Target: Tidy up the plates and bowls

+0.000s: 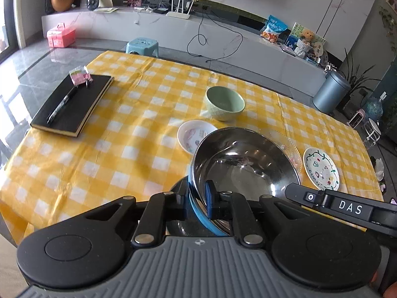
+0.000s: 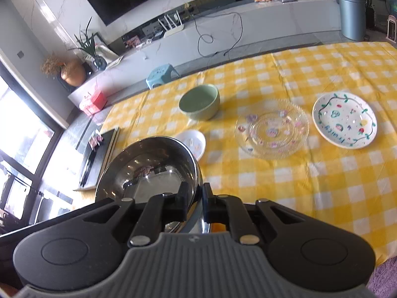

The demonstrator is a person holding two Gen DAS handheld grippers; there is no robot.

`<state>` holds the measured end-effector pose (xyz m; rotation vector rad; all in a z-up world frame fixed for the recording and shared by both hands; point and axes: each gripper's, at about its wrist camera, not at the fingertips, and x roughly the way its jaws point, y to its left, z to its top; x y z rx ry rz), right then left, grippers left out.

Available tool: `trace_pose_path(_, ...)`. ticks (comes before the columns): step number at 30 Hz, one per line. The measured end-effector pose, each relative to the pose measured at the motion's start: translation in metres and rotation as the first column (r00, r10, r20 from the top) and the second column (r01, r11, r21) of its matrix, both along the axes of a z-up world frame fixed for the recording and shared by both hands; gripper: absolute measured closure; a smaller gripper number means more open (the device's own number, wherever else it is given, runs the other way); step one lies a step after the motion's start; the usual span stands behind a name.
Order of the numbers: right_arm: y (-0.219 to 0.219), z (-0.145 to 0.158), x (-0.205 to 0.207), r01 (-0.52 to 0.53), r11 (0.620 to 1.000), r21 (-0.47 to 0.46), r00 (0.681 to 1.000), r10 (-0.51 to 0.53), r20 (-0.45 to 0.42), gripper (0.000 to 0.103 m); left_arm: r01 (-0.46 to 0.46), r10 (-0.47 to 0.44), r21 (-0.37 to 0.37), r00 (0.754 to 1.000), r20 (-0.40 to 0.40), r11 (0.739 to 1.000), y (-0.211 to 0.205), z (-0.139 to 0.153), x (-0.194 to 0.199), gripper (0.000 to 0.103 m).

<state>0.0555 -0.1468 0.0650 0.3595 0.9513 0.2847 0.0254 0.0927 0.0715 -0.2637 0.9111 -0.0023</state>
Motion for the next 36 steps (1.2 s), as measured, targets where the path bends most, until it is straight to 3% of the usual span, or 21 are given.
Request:
trace_pose_path(6, 0.009, -0.018, -0.005, -0.019, 1.000, -0.018, 0.998, 0.018, -0.057, 0.094, -0.040, 0.039, -0.036, 0.999, -0.029, 0.999, 0.011, -0.020, -0.008, 0.089)
trace_pose_path(18, 0.021, -0.028, -0.001, -0.031, 0.998, -0.057, 0.997, 0.027, -0.068, 0.094, -0.069, 0.067, -0.050, 0.997, -0.038, 0.996, 0.017, -0.037, -0.013, 0.089)
trace_pose_path(31, 0.025, -0.042, 0.001, -0.043, 0.997, -0.072, 0.995, 0.036, -0.093, 0.094, -0.057, 0.057, -0.003, 0.997, -0.054, 0.998, 0.013, -0.050, -0.010, 0.089)
trace_pose_path(36, 0.026, -0.042, 0.002, -0.047, 0.997, -0.063, 0.995, 0.041, -0.095, 0.088, -0.053, 0.052, -0.009, 0.997, -0.059, 0.999, 0.015, -0.050, -0.009, 0.089)
